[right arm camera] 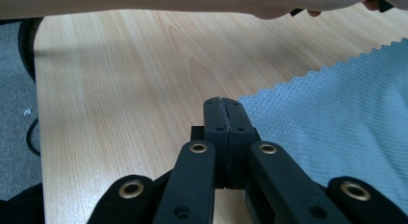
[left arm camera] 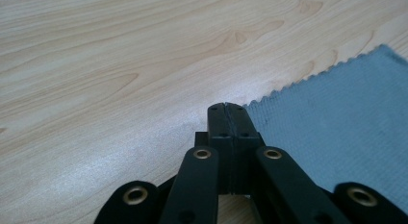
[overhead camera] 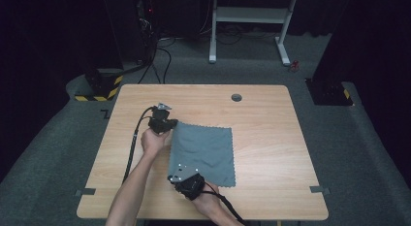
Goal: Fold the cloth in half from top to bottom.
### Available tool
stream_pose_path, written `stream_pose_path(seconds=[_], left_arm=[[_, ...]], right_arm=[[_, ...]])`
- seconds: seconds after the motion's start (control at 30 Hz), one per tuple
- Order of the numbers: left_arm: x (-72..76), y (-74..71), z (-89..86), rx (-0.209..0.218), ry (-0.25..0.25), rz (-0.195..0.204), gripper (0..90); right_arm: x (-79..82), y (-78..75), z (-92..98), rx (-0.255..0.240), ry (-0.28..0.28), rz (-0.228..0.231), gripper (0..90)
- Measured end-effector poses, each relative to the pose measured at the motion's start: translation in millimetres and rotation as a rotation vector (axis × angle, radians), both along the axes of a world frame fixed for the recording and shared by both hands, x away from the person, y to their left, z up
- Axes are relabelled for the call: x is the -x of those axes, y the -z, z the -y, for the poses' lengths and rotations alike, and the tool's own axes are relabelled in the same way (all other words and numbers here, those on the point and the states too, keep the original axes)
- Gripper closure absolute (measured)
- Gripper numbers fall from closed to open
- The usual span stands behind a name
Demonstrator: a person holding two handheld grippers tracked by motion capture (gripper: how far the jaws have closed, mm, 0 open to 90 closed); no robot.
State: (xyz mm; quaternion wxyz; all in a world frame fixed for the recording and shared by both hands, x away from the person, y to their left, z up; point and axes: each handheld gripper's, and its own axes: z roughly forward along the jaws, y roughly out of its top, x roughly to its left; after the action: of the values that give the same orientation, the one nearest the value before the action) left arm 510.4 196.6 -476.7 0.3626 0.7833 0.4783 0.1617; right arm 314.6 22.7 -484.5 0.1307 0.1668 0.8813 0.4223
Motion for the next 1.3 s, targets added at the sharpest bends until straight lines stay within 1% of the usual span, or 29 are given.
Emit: stream_pose_path(seconds=[0.07,0.13,0.2,0.23,0.27,0.33,0.37,0.5,0.53,0.57,0.67,0.77,0.8,0.87,0.9,0.93,1.03,1.07,1.17,1.2,1.27,1.3], left_arm=[[0.6,-1.1,4.0,0.005,0.002,0.006,90.0],[0.4,-1.7,8.8,0.01,0.014,0.015,90.0],[0.2,0.2,15.9,0.031,0.025,0.02,90.0],[0.0,2.8,20.8,0.039,0.03,0.015,90.0],[-0.7,4.8,24.6,0.033,0.035,0.011,90.0],[-2.3,6.7,32.2,0.017,0.054,0.009,90.0],[-2.6,6.7,35.0,0.018,0.06,0.009,90.0],[-4.5,3.3,49.2,0.009,0.082,0.018,90.0],[-4.6,2.2,52.7,0.021,0.081,0.017,90.0],[-4.9,2.0,54.7,0.019,0.084,0.021,90.0],[-5.7,4.0,64.3,0.001,0.095,0.018,90.0],[-7.8,4.6,73.2,0.001,0.103,0.015,90.0],[-7.5,4.4,76.7,0.005,0.104,0.013,90.0],[-7.8,3.5,83.7,-0.005,0.113,0.018,90.0],[-8.3,2.9,86.3,-0.01,0.118,0.022,90.0],[-8.2,2.9,89.6,-0.005,0.118,0.02,90.0],[-9.5,5.3,98.3,-0.027,0.122,0.019,90.0],[-10.1,6.1,100.7,-0.024,0.118,0.015,90.0],[-9.6,6.6,107.1,-0.015,0.122,0.018,90.0],[-9.3,7.0,110.0,-0.021,0.129,0.018,90.0],[-9.8,6.8,112.2,-0.026,0.134,0.016,90.0],[-9.7,6.6,112.9,-0.019,0.133,0.017,90.0]], right_arm=[[-0.2,-0.5,2.6,-0.011,0.006,-0.01,90.0],[0.2,-0.5,6.2,-0.01,0.008,-0.006,90.0],[1.8,0.2,11.4,-0.015,0.02,-0.003,90.0],[1.6,1.3,14.8,-0.019,0.024,-0.009,90.0],[1.4,3.2,18.5,-0.024,0.031,-0.018,90.0],[1.9,6.2,23.4,-0.021,0.04,-0.021,90.0],[2.2,7.9,27.5,-0.019,0.047,-0.018,90.0],[3.0,11.7,40.8,-0.036,0.076,-0.045,90.0],[3.1,11.9,44.5,-0.036,0.079,-0.038,90.0],[4.0,12.0,49.5,-0.039,0.09,-0.032,90.0],[4.8,14.3,60.6,-0.051,0.108,-0.04,90.0],[6.7,17.8,72.1,-0.052,0.136,-0.04,90.0],[6.7,18.5,75.1,-0.057,0.14,-0.043,90.0],[7.5,19.3,82.3,-0.073,0.156,-0.056,90.0],[8.7,19.3,85.7,-0.076,0.163,-0.052,90.0],[9.3,19.0,89.2,-0.078,0.168,-0.042,90.0],[10.9,19.6,99.2,-0.094,0.189,-0.046,90.0],[11.6,20.6,102.6,-0.093,0.202,-0.049,90.0],[12.0,23.4,109.4,-0.091,0.222,-0.055,90.0],[12.3,24.1,111.2,-0.092,0.224,-0.06,90.0],[14.1,25.2,113.6,-0.092,0.231,-0.057,90.0],[14.3,25.6,115.1,-0.09,0.23,-0.047,90.0]])
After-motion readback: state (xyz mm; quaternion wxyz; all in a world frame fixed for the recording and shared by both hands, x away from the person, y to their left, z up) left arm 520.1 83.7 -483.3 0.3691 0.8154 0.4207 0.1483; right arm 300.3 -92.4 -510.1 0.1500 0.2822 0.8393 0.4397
